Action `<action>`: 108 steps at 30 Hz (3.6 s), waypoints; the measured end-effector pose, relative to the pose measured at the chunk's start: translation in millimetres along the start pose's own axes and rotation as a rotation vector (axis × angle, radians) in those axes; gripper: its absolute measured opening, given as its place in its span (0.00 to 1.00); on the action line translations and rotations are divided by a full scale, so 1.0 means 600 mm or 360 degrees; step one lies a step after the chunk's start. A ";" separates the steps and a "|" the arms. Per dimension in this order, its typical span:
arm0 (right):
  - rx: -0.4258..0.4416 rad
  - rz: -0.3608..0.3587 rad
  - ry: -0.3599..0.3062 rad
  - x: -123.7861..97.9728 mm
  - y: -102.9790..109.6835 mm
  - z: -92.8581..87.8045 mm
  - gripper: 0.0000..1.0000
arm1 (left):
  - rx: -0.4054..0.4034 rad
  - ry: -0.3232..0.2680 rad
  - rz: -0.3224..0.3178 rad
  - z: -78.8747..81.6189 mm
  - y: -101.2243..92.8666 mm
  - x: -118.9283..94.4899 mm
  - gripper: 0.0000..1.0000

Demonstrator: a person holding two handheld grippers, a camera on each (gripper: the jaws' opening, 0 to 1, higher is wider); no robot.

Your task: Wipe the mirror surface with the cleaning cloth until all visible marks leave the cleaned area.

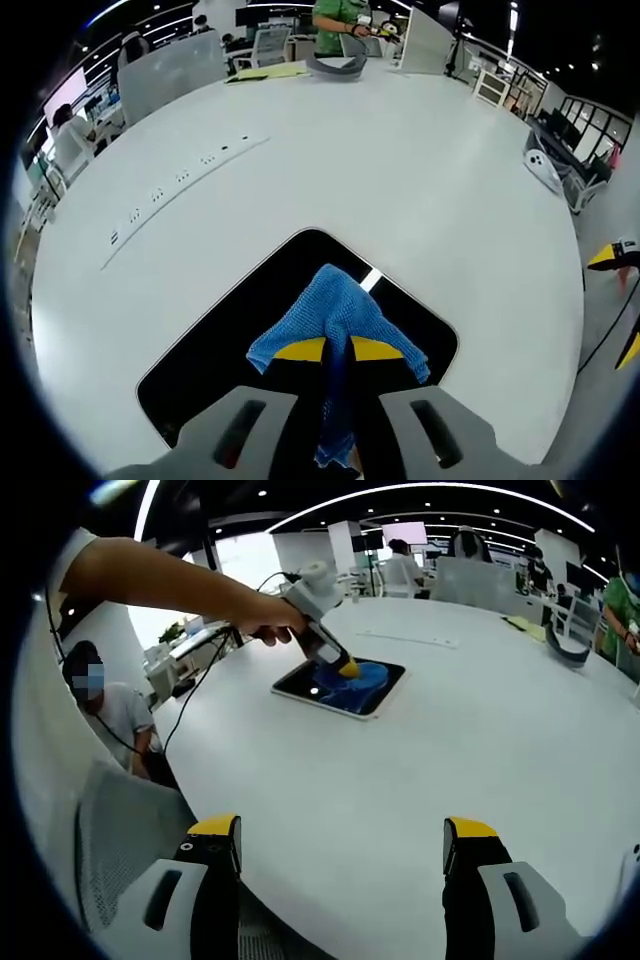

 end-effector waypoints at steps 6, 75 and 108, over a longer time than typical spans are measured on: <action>-0.0006 -0.0001 0.0005 0.001 0.001 -0.001 0.82 | 0.0018 0.0011 0.0006 0.002 0.001 0.000 0.06; 0.0039 -0.0011 -0.0007 0.010 -0.013 0.003 0.82 | 0.0030 0.0001 0.0034 0.026 0.041 0.017 0.06; 0.0066 -0.0016 0.0011 0.012 -0.013 -0.007 0.82 | 0.0047 -0.0008 0.0038 0.039 0.062 0.027 0.06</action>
Point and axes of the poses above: the point that each gripper's makers call its tool centre point, and the gripper's own axes: x roughly forward along the fingers, y roughly to its left, z roughly out of its top, the point moved 10 cm from there along -x, roughly backward along the fingers, and after that the axes turned 10 degrees about x, right-handed, at the moved point
